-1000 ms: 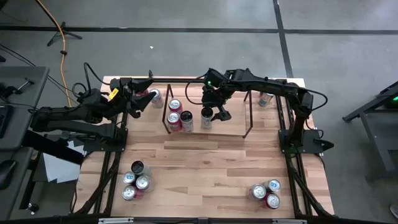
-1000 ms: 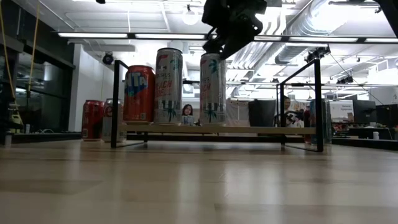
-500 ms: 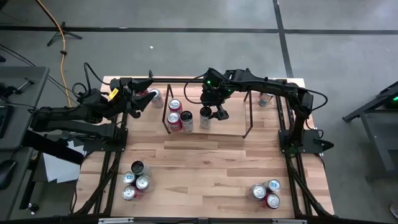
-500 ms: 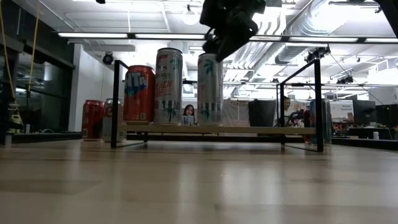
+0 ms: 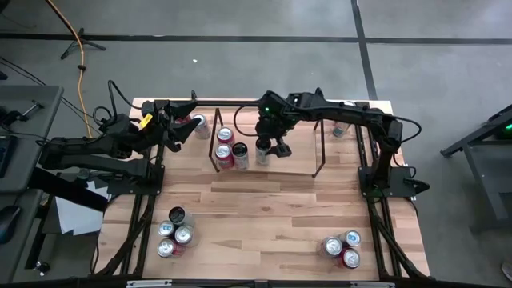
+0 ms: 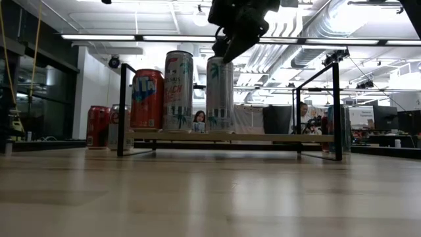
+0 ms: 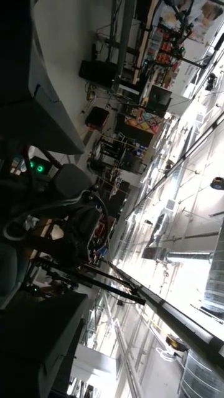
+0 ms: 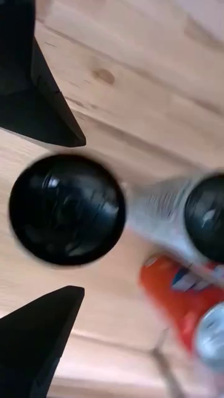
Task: Place canned beverage on shelf
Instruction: Put the top white-pink soda can on the shelf aligned with the other white-pink soda can
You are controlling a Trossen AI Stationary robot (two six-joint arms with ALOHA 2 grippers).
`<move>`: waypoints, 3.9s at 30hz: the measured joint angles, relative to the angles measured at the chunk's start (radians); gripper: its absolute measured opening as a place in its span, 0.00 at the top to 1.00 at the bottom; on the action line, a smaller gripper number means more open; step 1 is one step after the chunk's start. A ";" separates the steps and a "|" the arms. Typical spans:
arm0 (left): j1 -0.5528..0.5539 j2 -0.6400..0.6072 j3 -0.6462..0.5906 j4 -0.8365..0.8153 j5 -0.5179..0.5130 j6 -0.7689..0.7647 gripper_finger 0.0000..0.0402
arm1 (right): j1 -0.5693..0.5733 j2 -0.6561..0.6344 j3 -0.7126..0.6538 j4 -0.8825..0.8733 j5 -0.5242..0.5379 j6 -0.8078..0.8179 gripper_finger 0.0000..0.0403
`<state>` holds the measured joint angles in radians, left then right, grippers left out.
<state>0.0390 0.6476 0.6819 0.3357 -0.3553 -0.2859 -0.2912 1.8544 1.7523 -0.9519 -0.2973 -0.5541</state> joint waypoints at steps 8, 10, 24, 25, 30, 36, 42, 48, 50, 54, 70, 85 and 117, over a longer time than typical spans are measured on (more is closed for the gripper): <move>0.000 0.000 0.000 0.005 0.000 0.000 0.16 | 0.031 0.000 0.000 0.015 0.055 0.223 0.10; 0.000 0.000 0.000 0.006 0.000 0.000 0.16 | 0.040 0.000 0.000 0.017 0.061 0.241 0.10; 0.000 0.000 0.000 0.017 0.000 0.000 0.16 | 0.085 0.000 0.000 0.044 0.126 0.342 0.10; 0.000 0.000 0.000 0.025 0.000 0.000 0.16 | 0.085 0.000 0.000 0.044 0.146 0.372 0.10; 0.000 -0.005 0.000 0.037 0.000 0.000 0.16 | 0.090 0.000 0.000 0.044 0.159 0.550 0.10; 0.000 -0.007 0.000 0.038 0.000 0.000 0.16 | 0.094 0.000 0.000 0.044 0.198 0.681 0.10; 0.000 -0.007 0.000 0.047 0.012 -0.019 0.16 | 0.099 0.000 0.000 0.044 0.201 0.759 0.10; 0.000 -0.007 0.000 0.062 0.035 -0.018 0.16 | 0.107 0.000 0.000 0.044 0.201 0.838 0.10; 0.000 -0.007 0.000 0.062 0.036 -0.015 0.16 | 0.110 0.000 0.000 0.044 0.208 0.853 0.10; 0.001 -0.007 0.000 0.068 0.035 0.000 0.16 | 0.116 0.000 0.000 0.044 0.244 0.906 0.10; 0.079 -0.006 0.063 -0.026 0.111 0.000 0.16 | 0.144 0.000 0.000 -0.007 0.350 1.146 0.10; 0.091 -0.006 0.063 -0.048 0.103 0.018 0.16 | 0.183 0.000 0.000 -0.038 0.448 1.352 0.10; 0.171 -0.006 0.064 -0.086 0.122 -0.037 0.16 | 0.214 0.011 0.001 -0.025 0.555 1.505 0.30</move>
<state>0.2100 0.6411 0.7460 0.2500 -0.2337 -0.3225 -0.0776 1.8658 1.7530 -0.9770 0.2581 0.9514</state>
